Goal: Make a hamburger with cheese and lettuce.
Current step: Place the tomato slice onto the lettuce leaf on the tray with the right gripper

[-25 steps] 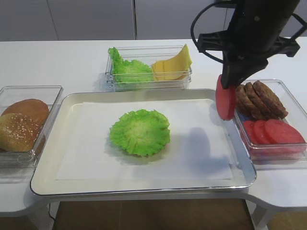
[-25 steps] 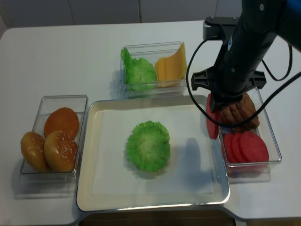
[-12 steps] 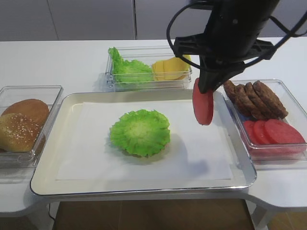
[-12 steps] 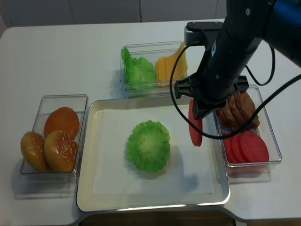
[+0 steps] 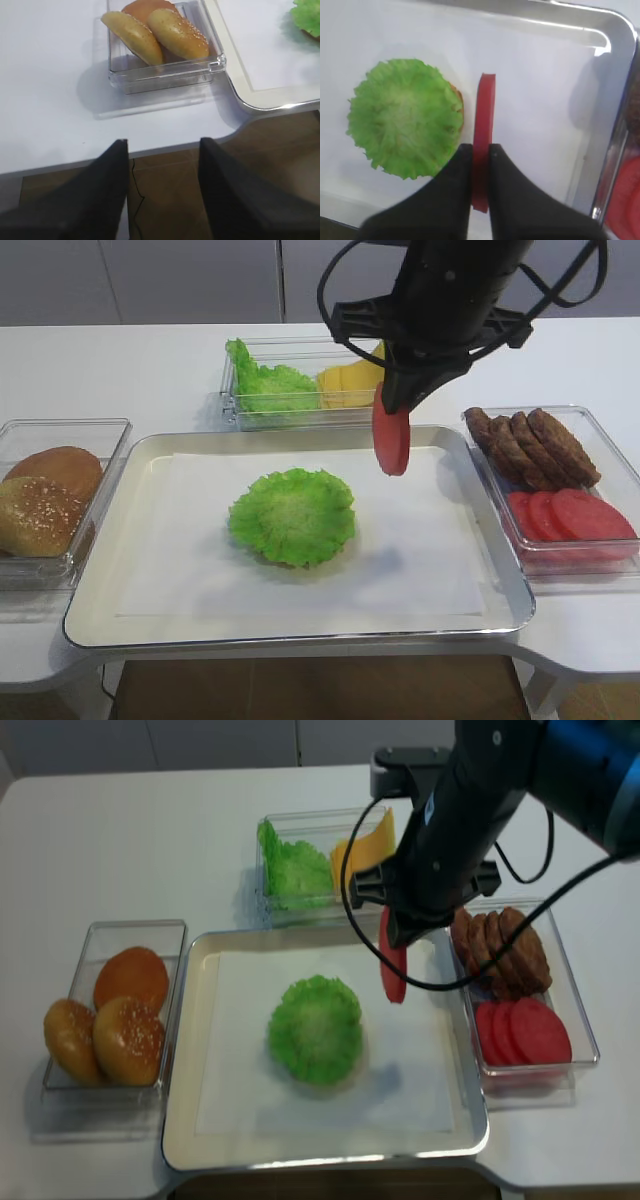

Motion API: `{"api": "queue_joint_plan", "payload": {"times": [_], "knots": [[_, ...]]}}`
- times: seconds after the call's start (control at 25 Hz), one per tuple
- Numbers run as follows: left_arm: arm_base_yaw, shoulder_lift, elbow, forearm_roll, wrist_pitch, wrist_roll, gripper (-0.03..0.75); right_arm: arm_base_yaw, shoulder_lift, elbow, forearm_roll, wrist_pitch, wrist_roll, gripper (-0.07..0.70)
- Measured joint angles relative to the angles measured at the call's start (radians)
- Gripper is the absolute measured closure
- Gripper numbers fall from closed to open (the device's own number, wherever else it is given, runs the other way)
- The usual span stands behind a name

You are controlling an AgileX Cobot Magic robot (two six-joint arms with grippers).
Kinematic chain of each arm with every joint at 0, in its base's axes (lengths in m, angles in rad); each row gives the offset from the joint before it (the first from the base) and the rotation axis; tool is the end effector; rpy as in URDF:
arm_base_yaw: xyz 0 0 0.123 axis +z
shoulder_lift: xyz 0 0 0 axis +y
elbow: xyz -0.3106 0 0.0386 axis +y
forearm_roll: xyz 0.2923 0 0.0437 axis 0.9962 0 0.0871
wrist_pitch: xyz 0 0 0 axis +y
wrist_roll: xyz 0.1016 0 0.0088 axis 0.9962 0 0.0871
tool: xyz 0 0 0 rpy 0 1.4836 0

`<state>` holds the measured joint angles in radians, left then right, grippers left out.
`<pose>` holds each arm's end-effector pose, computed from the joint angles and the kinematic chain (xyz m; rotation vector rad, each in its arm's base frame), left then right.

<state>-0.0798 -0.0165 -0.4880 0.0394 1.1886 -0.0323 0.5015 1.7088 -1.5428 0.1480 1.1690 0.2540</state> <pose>0.0081 0.0031 0.2787 0.0464 2.1665 -0.0163 0.3518 0.2087 0.3244 -0.3036 2.8564 0.3673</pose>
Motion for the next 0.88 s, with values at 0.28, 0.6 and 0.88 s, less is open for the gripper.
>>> {"api": "queue_joint_plan", "payload": {"times": [0.28,0.6,0.88], "knots": [[0.000,0.000,0.000,0.000,0.000,0.000,0.373,0.076,0.048,-0.015,-0.021,-0.004,-0.009,0.556],[0.000,0.000,0.000,0.000,0.000,0.000,0.373,0.115,0.071,-0.015,-0.031,-0.055,-0.006,0.556],[0.000,0.000,0.000,0.000,0.000,0.000,0.373,0.133,0.090,-0.017,-0.054,-0.079,-0.001,0.556]]}}
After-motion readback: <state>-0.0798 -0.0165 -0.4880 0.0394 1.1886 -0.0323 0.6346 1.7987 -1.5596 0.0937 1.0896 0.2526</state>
